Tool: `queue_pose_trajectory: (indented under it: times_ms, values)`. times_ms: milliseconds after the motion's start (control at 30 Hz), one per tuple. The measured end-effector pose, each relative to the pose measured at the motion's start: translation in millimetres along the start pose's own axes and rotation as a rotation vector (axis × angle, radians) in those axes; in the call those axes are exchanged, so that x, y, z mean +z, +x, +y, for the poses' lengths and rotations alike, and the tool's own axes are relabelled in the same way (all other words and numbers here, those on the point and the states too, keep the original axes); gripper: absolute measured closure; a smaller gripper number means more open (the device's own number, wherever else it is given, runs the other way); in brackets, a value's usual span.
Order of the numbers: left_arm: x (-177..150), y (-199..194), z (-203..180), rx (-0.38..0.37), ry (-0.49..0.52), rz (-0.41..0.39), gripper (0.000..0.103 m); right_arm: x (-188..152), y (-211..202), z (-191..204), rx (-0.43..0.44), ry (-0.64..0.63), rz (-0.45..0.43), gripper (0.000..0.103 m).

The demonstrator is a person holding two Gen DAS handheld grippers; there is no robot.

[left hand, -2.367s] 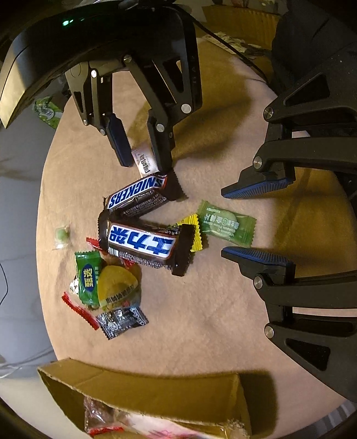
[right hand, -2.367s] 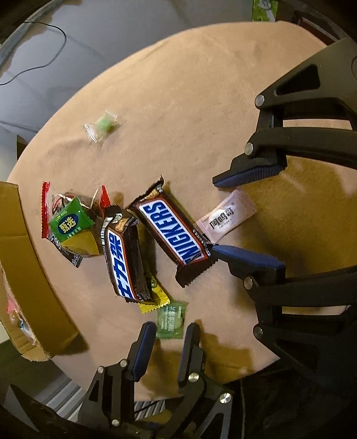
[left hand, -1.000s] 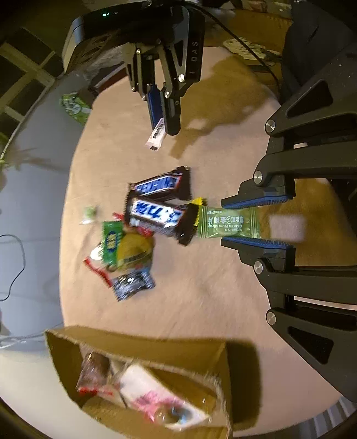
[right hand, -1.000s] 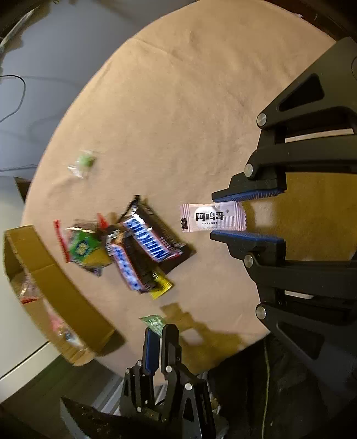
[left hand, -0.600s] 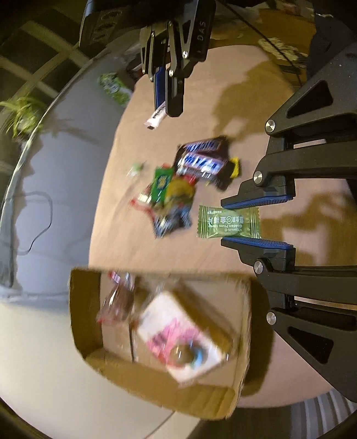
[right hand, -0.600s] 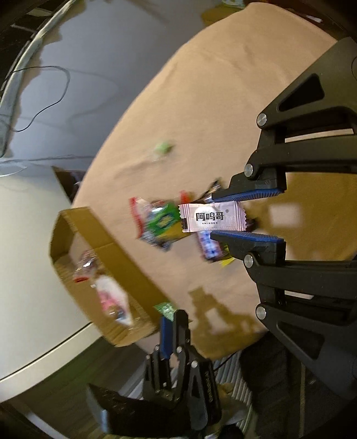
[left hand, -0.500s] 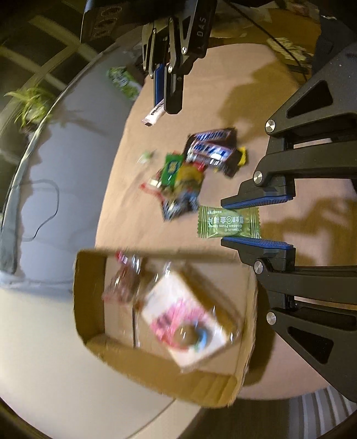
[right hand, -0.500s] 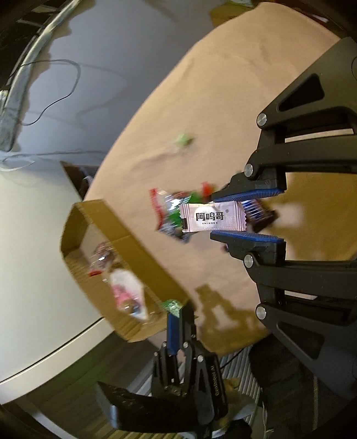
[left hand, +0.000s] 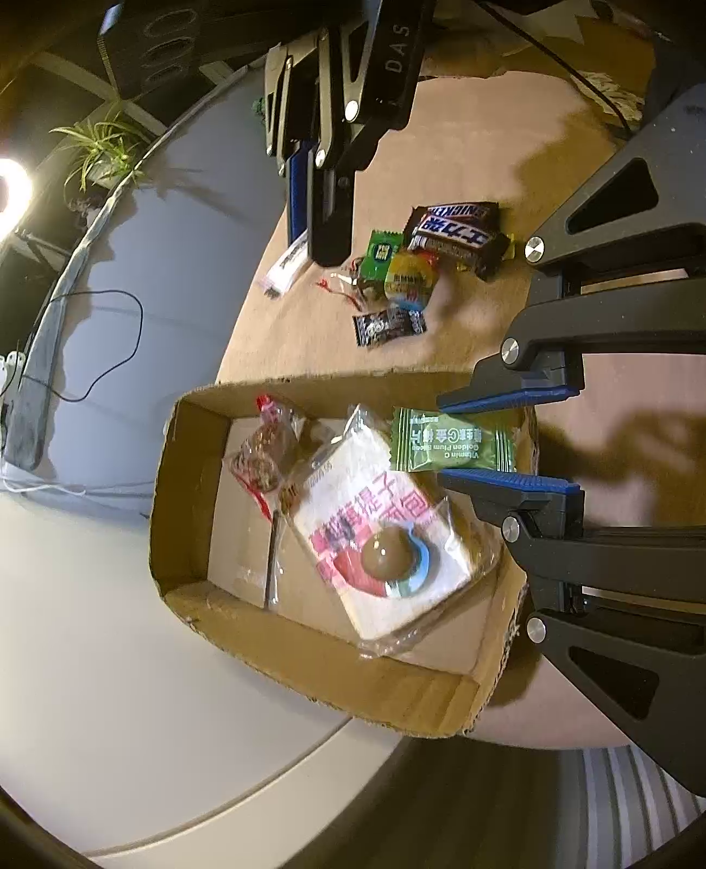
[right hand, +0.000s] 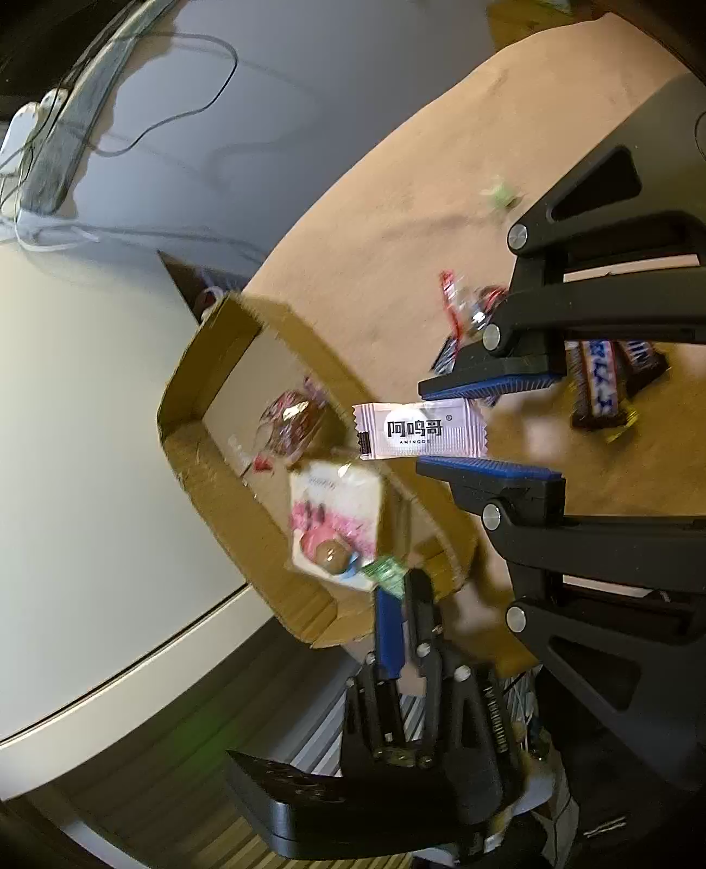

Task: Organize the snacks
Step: 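Carry both candies over the box and lower them inside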

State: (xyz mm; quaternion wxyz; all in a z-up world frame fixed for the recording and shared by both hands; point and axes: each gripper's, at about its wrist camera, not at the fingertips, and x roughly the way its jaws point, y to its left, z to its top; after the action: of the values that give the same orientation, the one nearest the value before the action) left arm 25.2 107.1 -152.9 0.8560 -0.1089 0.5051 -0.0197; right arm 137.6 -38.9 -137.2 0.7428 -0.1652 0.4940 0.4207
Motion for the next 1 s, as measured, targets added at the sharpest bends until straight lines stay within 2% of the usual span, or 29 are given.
queue_pose_trajectory:
  times_ms: [567,900,1000]
  values:
    - [7,3,17,0.008,-0.040,-0.007,0.084,39,47,24,-0.012,-0.040,0.042,0.082]
    - [10,2,18,0.013,-0.036,-0.013,0.083,48,55,32,-0.013,-0.051,0.052,0.081]
    - [11,3,19,0.018,-0.040,-0.009,0.082,50,54,33,-0.020,-0.049,0.051,0.078]
